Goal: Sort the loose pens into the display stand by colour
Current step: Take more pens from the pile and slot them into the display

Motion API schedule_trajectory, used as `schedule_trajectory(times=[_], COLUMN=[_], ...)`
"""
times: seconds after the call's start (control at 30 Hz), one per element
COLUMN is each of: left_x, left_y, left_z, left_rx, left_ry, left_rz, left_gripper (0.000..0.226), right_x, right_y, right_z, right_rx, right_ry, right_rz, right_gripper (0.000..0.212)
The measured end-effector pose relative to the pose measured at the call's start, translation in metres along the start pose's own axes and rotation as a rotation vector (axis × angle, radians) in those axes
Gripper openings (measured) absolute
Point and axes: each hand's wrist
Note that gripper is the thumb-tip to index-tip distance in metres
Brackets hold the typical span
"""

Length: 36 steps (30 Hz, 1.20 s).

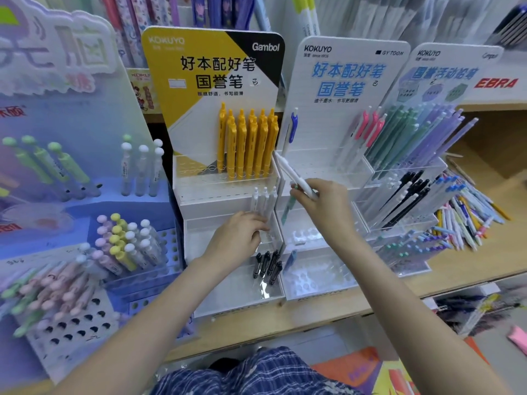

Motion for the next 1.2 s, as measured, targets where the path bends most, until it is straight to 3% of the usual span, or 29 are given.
schedule_trajectory(times=[0.07,0.17,0.27,0.4,0.47,0.53,0.63,0.77,0.83,0.9,1.0,1.07,1.2], left_x=[0.0,0.001,0.002,-0.001,-0.003,-0.001,0.005,0.012,0.02,0.028,0.036,0.039,0.041], left_y=[-0.001,-0.011,-0.027,-0.047,-0.056,-0.061,-0.063,-0.068,-0.071,-0.069,-0.058,-0.05,-0.047], left_z=[0.0,0.005,0.019,0.046,0.053,0.053,0.049,0.042,0.03,0.009,-0.014,-0.022,-0.029], left_rx=[-0.006,0.024,0.234,0.979,1.144,1.082,0.923,0.707,0.525,0.245,-0.11,-0.181,-0.202], left_ry=[0.012,-0.021,-0.105,-0.192,-0.168,-0.117,-0.102,-0.04,-0.067,-0.135,-0.198,-0.211,-0.207], left_rz=[-0.027,-0.105,-0.048,0.041,0.037,0.065,0.15,0.247,0.268,0.21,-0.031,-0.133,-0.156], left_gripper=[0.038,0.034,0.027,0.025,0.021,0.016,0.013,0.019,0.021,0.023,0.031,0.035,0.04], right_x=[0.004,0.02,0.032,0.042,0.046,0.046,0.041,0.033,0.029,0.025,0.024,0.025,0.027], right_y=[-0.003,-0.012,-0.022,-0.029,-0.03,-0.028,-0.016,-0.005,-0.007,-0.007,0.007,0.022,0.042], right_z=[0.002,0.001,0.001,-0.007,-0.014,-0.019,-0.025,-0.04,-0.044,-0.048,-0.059,-0.064,-0.064], right_rx=[-0.113,-0.508,-0.8,-0.66,-0.57,-0.446,-0.209,-0.006,0.027,-0.023,-0.202,-0.194,-0.044], right_ry=[0.067,0.255,0.402,0.295,0.243,0.175,-0.014,-0.092,-0.096,-0.062,0.012,0.029,0.043], right_rz=[-0.005,-0.021,-0.187,-0.524,-0.631,-0.591,-0.408,-0.225,-0.148,-0.127,-0.195,-0.224,-0.24], right_gripper=[0.015,0.023,0.035,0.039,0.039,0.032,0.016,0.015,0.024,0.028,0.016,0.015,0.02])
Point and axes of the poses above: each hand's wrist, its own x-axis away from the middle knuckle, its own y-axis out of the palm, z = x × y, and after that the axes turned 4 degrees about x, right-handed
